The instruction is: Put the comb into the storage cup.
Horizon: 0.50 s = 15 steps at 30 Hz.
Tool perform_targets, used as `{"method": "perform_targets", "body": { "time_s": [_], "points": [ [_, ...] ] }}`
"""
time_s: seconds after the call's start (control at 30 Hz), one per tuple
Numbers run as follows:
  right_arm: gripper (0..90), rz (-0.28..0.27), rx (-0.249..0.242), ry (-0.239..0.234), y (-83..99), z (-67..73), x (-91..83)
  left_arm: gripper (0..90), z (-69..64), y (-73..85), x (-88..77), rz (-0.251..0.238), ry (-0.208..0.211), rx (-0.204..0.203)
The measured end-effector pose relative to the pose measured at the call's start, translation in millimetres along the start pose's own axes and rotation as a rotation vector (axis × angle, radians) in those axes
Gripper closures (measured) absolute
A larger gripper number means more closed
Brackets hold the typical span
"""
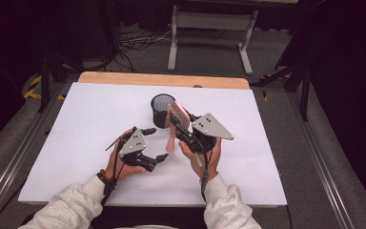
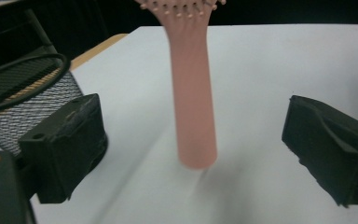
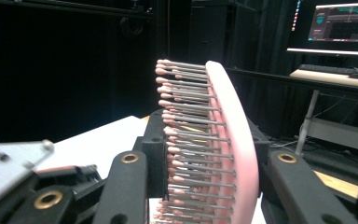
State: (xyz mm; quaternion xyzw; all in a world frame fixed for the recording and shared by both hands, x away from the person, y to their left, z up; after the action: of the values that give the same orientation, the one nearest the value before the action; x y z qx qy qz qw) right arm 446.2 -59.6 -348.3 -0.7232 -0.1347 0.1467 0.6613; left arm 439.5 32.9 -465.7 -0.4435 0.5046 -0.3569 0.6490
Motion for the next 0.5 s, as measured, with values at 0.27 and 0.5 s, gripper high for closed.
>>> {"method": "perform_targets", "body": {
  "time_s": [0.27, 0.5],
  "points": [
    [63.9, -0.001, -0.011, -0.008, -2.1, -10.8, -3.6, 5.4, 13.3, 6.4, -29.6, -0.008, -0.011, -0.026],
    [63.9, -0.004, -0.039, -0.023, -1.2, -15.9, -5.7, 4.1, 6.8, 15.4, -40.7, 0.015, 0.028, 0.000]
  ]
}}
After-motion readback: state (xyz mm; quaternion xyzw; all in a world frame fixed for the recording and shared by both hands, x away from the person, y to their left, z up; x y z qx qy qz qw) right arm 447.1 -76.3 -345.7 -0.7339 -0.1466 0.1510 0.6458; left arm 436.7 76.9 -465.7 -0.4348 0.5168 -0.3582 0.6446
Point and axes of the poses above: each handheld gripper's, and its own axes: x roughly forward along the jaws, y roughly out of its underside, z roughly to its left, the point moved 10 cm from there along x, roughly forward along the jaws, and after that the axes turned 13 degrees about y, right-handed, at the moved point
